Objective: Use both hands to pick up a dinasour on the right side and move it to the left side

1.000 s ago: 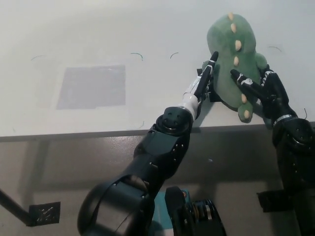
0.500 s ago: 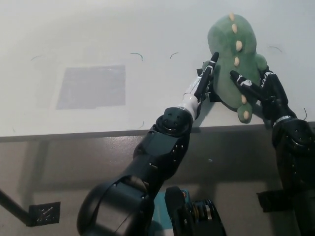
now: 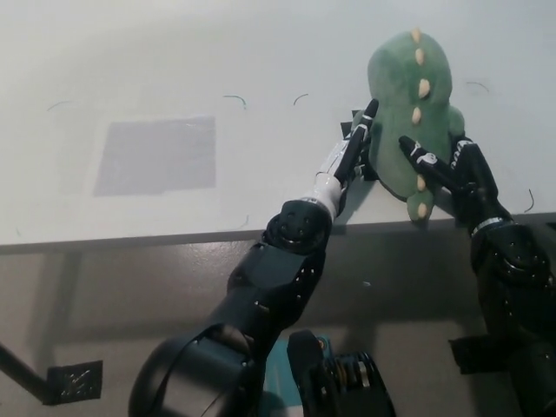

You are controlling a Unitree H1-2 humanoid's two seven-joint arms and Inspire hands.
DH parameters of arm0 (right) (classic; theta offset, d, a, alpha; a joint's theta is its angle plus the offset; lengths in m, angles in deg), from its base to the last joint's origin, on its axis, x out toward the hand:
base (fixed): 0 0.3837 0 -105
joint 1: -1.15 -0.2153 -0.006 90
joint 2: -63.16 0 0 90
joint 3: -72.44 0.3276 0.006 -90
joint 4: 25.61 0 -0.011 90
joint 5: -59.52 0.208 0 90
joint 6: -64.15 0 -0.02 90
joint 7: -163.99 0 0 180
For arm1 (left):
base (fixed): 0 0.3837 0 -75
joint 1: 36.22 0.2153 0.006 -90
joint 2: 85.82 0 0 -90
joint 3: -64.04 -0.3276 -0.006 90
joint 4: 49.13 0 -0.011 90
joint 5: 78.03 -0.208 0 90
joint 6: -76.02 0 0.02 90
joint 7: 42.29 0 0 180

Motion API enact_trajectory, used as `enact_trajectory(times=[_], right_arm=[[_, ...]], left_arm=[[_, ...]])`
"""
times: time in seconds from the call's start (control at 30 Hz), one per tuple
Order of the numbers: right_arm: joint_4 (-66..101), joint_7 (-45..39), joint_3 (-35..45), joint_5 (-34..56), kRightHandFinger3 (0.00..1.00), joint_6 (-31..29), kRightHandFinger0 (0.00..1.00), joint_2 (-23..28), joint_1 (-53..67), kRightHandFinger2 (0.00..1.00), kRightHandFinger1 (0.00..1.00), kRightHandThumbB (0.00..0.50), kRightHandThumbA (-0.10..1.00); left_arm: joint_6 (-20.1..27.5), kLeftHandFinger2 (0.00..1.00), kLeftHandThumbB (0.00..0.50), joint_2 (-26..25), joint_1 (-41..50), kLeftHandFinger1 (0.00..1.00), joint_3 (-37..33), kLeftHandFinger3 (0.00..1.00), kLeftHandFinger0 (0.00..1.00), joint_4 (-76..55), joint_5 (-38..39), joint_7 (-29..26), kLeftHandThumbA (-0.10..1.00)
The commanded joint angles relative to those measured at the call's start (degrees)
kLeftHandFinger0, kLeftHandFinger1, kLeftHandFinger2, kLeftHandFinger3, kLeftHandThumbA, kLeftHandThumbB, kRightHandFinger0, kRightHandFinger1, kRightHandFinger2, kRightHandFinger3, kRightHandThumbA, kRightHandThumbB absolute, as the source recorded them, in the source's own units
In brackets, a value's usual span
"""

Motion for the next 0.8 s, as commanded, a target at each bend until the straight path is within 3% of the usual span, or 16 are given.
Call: enact_trajectory(times=[0.0, 0.03, 0.17, 0.2, 0.33, 0.37, 0.57, 0.63, 0.7, 0.77], right_arm=[[-3.08, -3.53, -2.75, -0.15, 1.00, -1.31, 1.00, -3.91, -1.79, 1.00, 1.00, 0.376, 1.00], [-3.27, -3.88, -2.71, 0.08, 1.00, -1.91, 1.00, -4.02, -1.44, 1.00, 1.00, 0.384, 1.00], [-3.77, -3.72, -2.96, 0.18, 1.00, -2.65, 1.00, -5.11, -1.26, 1.00, 1.00, 0.355, 1.00], [-4.46, -3.76, -2.85, 0.43, 1.00, -2.79, 1.00, -5.55, -1.56, 1.00, 1.00, 0.358, 1.00], [-7.59, -1.98, -2.55, 0.44, 1.00, -3.42, 1.00, -8.07, -3.41, 1.00, 1.00, 0.354, 1.00], [-9.02, -0.86, -2.88, -0.28, 1.00, -3.79, 1.00, -8.90, -4.49, 1.00, 1.00, 0.327, 1.00], [-13.98, 0.52, -3.73, -1.36, 1.00, -5.61, 1.00, -10.65, -8.76, 1.00, 1.00, 0.315, 1.00], [-13.50, 1.17, -4.08, -1.64, 1.00, -5.22, 1.00, -11.04, -8.53, 1.00, 1.00, 0.286, 1.00], [-14.19, 1.47, -4.60, -1.80, 1.00, -5.85, 1.00, -12.11, -8.66, 1.00, 1.00, 0.256, 1.00], [-14.98, 1.78, -4.71, -1.86, 1.00, -6.45, 1.00, -12.57, -9.00, 1.00, 1.00, 0.251, 1.00]], left_arm=[[-1.43, 1.00, 0.216, 1.47, 1.74, 1.00, -1.50, 1.00, 1.00, -0.20, -2.01, 1.77, 1.00], [-1.65, 1.00, 0.246, 1.44, 2.21, 1.00, -2.18, 1.00, 1.00, -0.51, -2.70, 1.43, 1.00], [-1.75, 1.00, 0.230, 0.52, 3.93, 1.00, -2.74, 1.00, 1.00, -2.75, -2.69, 2.09, 1.00], [-2.87, 1.00, 0.261, 0.16, 4.45, 1.00, -2.74, 1.00, 1.00, -3.70, -2.51, 2.26, 1.00], [-4.47, 1.00, 0.198, -1.45, 6.00, 1.00, -3.06, 1.00, 1.00, -6.24, -3.32, -0.76, 1.00], [-4.71, 1.00, 0.186, -1.96, 6.06, 1.00, -2.80, 1.00, 1.00, -6.03, -3.30, -2.05, 1.00], [-3.66, 1.00, 0.157, -4.52, 6.04, 1.00, -1.78, 1.00, 1.00, -7.05, -2.33, -1.85, 1.00], [-3.47, 1.00, 0.163, -4.99, 6.99, 1.00, -2.08, 1.00, 1.00, -7.95, -2.64, -1.33, 1.00], [-2.27, 1.00, 0.116, -5.93, 8.92, 1.00, -1.47, 1.00, 1.00, -10.11, -1.98, -0.77, 1.00], [-3.27, 1.00, 0.117, -6.42, 9.38, 1.00, -1.39, 1.00, 1.00, -10.97, -1.99, -0.48, 1.00]])
